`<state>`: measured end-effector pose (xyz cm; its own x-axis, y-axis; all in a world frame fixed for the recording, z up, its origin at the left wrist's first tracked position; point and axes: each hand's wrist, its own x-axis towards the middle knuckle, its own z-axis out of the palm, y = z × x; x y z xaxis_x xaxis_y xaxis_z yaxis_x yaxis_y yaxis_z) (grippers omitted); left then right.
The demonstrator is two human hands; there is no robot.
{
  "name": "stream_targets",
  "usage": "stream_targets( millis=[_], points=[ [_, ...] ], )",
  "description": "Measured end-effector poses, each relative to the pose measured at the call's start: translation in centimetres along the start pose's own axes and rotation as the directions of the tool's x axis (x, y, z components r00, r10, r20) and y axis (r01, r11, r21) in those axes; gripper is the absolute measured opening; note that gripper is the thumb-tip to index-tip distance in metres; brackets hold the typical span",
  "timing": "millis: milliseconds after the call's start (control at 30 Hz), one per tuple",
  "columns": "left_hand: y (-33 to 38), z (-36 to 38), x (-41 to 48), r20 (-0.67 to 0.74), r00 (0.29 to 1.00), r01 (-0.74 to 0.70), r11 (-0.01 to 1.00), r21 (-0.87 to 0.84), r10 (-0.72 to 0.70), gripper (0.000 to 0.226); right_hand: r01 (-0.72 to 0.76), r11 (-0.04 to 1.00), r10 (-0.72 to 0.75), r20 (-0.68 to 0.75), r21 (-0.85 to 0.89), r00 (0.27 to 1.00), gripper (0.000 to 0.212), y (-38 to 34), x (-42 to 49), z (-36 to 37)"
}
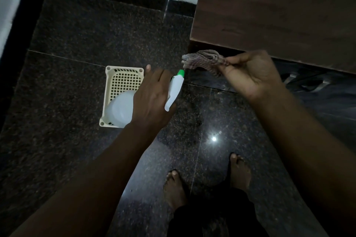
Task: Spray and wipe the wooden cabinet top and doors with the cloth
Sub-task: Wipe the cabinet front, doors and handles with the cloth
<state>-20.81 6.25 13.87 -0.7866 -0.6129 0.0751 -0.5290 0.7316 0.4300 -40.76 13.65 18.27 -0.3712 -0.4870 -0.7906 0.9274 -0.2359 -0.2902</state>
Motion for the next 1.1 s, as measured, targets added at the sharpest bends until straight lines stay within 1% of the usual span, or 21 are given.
stream_targets(
  millis=[100,133,167,267,367,400,467,600,667,733,800,833,867,900,933,1000,1100],
  points=[
    [0.5,0.1,0.3,-0.005,1.0,-0.023,1.0,-0.017,0.023,0.028,0.015,0.996,-0.019,-0.045,-0.088,0.999,0.07,0.6,1.8,-1.0],
    [0.7,0.2,0.4,-0.007,1.0,-0.025,0.999,-0.021,0.025,0.027,0.022,0.994,-0.029,-0.068,-0.103,0.997,0.079,0.7,2.2,-1.4],
    [0.9,0.2,0.4,-0.006,1.0,-0.025,0.999,-0.026,0.025,0.025,0.028,0.993,-0.038,-0.085,-0.112,0.996,0.083,0.6,2.6,-1.8],
    [1.3,0.5,0.6,-0.01,1.0,-0.029,0.999,-0.028,0.029,0.02,0.064,0.991,-0.075,-0.09,-0.117,0.993,0.071,-0.2,2.2,-2.4],
    [1.8,0.5,0.8,-0.009,1.0,-0.025,0.999,-0.032,0.024,0.023,0.124,0.992,-0.125,-0.029,-0.032,0.992,0.077,-2.3,-0.1,-2.6],
    [2.1,0.6,0.9,-0.012,1.0,-0.023,0.999,-0.039,0.023,0.023,0.131,0.991,-0.131,0.002,-0.015,0.991,0.076,-3.0,-1.1,-2.6],
    [2.7,0.6,1.1,-0.017,1.0,-0.022,0.998,-0.054,0.021,0.024,0.133,0.991,-0.133,0.032,-0.01,0.991,0.068,-3.8,-2.4,-2.8],
    [3.6,0.8,1.5,-0.006,1.0,-0.029,0.997,-0.067,0.029,0.026,0.096,0.994,-0.092,0.062,-0.049,0.994,0.077,-3.7,-2.0,-3.1],
    [3.9,0.9,1.7,0.01,1.0,-0.023,0.998,-0.058,0.024,0.029,0.066,0.996,-0.064,0.032,-0.065,0.997,0.074,-3.0,-0.5,-3.4],
    [4.1,1.1,1.8,0.025,0.999,-0.019,0.999,-0.048,0.02,0.031,0.046,0.993,-0.051,-0.045,-0.111,0.998,0.073,-2.2,1.3,-4.4],
    [4.1,1.3,1.8,0.038,0.999,-0.023,0.999,-0.047,0.025,0.033,0.059,0.972,-0.09,-0.128,-0.227,0.988,0.054,-1.7,2.1,-5.1],
    [4.2,1.3,1.8,0.045,0.999,-0.027,0.999,-0.047,0.029,0.034,0.076,0.955,-0.121,-0.145,-0.287,0.982,0.053,-1.6,2.1,-5.4],
    [4.1,1.3,1.8,0.048,0.998,-0.032,0.998,-0.048,0.034,0.035,0.088,0.935,-0.149,-0.157,-0.343,0.976,0.06,-1.5,2.2,-5.8],
    [4.3,1.4,1.8,0.047,0.998,-0.037,0.998,-0.049,0.039,0.034,0.1,0.915,-0.172,-0.153,-0.392,0.973,0.062,-1.5,1.7,-5.9],
    [4.4,1.4,1.9,0.044,0.998,-0.042,0.998,-0.048,0.044,0.033,0.105,0.908,-0.17,-0.129,-0.405,0.977,0.061,-1.5,1.3,-6.1],
    [4.6,1.2,1.9,0.04,0.998,-0.043,0.998,-0.044,0.045,0.031,0.121,0.896,-0.181,-0.102,-0.428,0.978,0.049,-1.1,-0.6,-6.3],
    [5.1,0.9,2.3,0.039,0.998,-0.041,0.998,-0.047,0.042,0.028,0.125,0.842,-0.227,-0.133,-0.524,0.965,0.033,-0.7,-3.4,-7.3]
  ],
)
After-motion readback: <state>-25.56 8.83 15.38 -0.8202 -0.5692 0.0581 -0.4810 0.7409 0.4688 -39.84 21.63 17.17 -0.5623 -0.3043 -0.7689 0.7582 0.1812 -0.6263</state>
